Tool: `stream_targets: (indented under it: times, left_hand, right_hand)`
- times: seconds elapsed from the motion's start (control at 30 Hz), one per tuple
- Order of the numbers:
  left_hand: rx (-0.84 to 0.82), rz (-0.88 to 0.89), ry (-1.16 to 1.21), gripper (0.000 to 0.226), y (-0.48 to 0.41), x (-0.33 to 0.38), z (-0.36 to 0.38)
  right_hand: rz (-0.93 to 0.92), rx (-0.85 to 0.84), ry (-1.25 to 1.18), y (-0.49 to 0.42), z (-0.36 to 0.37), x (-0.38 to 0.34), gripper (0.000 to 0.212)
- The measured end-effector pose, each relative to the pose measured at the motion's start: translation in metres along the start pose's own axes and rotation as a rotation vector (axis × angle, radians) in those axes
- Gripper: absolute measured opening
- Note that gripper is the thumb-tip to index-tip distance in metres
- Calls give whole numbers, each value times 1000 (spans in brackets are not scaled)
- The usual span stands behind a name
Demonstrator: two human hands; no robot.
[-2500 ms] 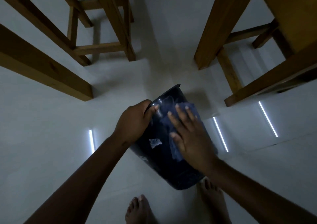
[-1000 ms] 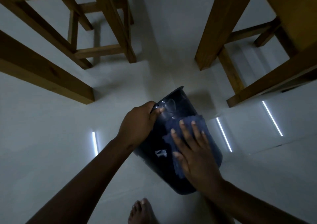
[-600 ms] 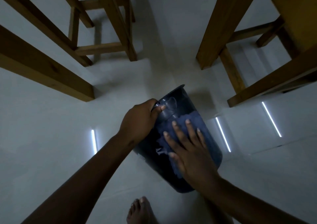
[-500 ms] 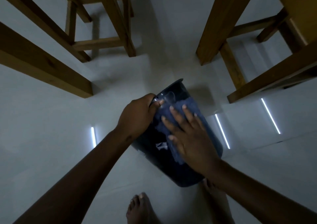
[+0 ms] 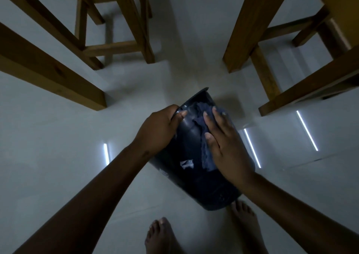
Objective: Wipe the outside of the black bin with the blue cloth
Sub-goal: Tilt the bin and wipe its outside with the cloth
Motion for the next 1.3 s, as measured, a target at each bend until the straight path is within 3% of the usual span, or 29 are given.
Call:
stream_targets:
  times: [0.07,0.23,0.4,0.53,0.6,0.7,0.77,0.9,1.0,1.13,1.2,1.3]
  left_hand:
    - [3,-8,-12,30,2,-2,0]
    - [-12,25,37,28,3,-1,0]
    - [-72,-23,53,24,27,-22,3]
    - [43,-58,-41,32,34,-22,-2]
    - [117,-27,-130,39,26,-13,-11]
    - [113,2,-156,39,14,-6,-15]
    - [77,11,-139,37,8,-1,-12]
    - [61,-2,-122,39,6,5,-10]
    - [87,-15,-152,40,8,2,-9]
    - [119,1,-154,36,9,-1,-11]
    - [107,-4,-145,38,7,1,-10]
    - [96,-37,-140,43,5,4,-10]
  right_hand:
    - [6,7,69,12,8,-9,52]
    - [-223,-67,278,19,22,-30,53]
    - [-82,9,12,-6,-9,7,50]
    - [-13,-11,-195,1,2,16,51]
    - [-23,-25,-78,23,21,-1,51]
    - [-241,-55,229,41,43,-37,55]
    - [-299,-23,241,24,33,-37,53]
    - [-31,-16,-169,3,9,12,48]
    - [-8,-12,-28,38,26,1,50]
    - [-250,-36,231,38,37,-31,50]
    - [-221,-8,143,16,25,-20,50]
    - [4,9,-132,10,15,9,51]
Point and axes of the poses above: each hand's wrist, its own y-axis away from the middle knuckle, its own z-axis out of the palm, x = y × z, the point moved 7 cm from there along -y, towards the middle knuckle, and after that the axes turned 9 degrees about -x, right-handed, at the moved point
